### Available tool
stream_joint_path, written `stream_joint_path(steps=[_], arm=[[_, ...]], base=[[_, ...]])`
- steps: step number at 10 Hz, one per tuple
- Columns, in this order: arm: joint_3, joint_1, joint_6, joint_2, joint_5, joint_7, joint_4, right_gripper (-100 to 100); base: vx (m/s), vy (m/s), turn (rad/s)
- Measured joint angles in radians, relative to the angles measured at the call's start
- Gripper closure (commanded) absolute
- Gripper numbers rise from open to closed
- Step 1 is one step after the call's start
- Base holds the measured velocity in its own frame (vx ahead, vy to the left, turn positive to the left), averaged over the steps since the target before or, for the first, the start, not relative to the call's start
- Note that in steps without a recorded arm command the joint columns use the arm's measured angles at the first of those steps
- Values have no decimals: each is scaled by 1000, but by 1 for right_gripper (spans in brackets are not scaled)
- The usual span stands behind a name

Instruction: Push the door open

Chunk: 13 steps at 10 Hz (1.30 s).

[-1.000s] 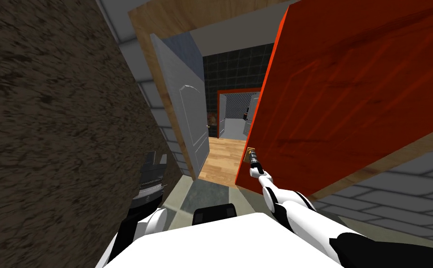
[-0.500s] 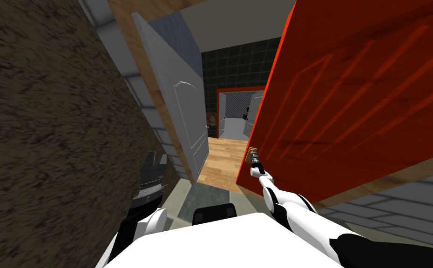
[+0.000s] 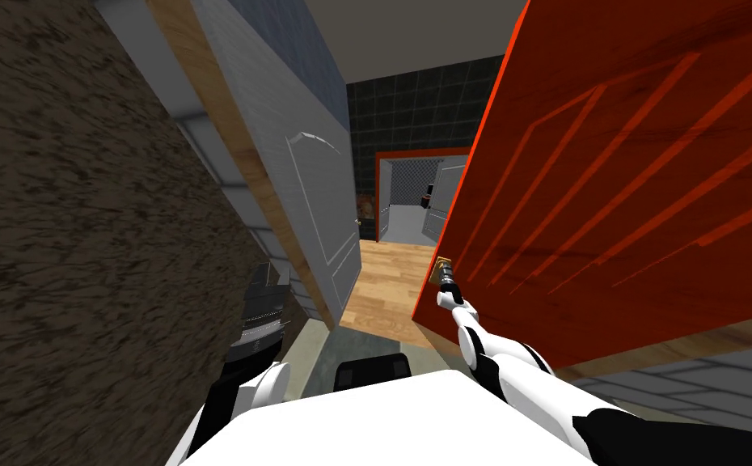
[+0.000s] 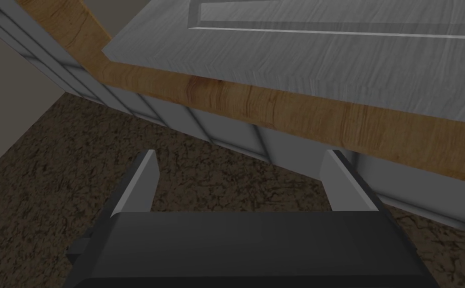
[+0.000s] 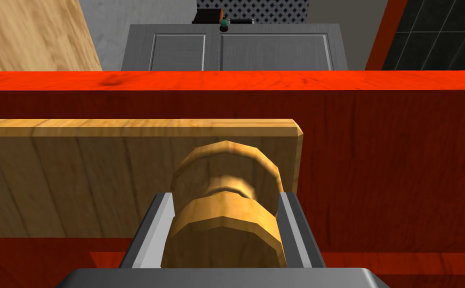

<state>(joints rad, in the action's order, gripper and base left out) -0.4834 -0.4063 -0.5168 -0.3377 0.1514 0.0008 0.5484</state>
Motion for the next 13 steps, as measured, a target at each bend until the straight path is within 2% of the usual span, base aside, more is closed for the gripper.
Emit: stream_joint_path(steps=[2,3,5,7,10,11,12,13], arm=[[-31,2,14,1,0,15,10,100],[-46,-12,-3,-7,0,23,-25,100],[-75,-3,7,4,1,41,-1,100],[-107,8,3,5,1,53,-6,100],[-151,16,10,5,2,74,15,100],[-165,11,4,1,2,81,-1,100],[-181,26,15,10,3,90,31,100],[-197,33,24,15,3,99,42,100]], base=[[161,22,-39],[117,-1,-33],[161,-1,-30],[207,-2,-42],[160,-1,-35],[169,26,-35],[211,13,-71],[208,-3,-50]])
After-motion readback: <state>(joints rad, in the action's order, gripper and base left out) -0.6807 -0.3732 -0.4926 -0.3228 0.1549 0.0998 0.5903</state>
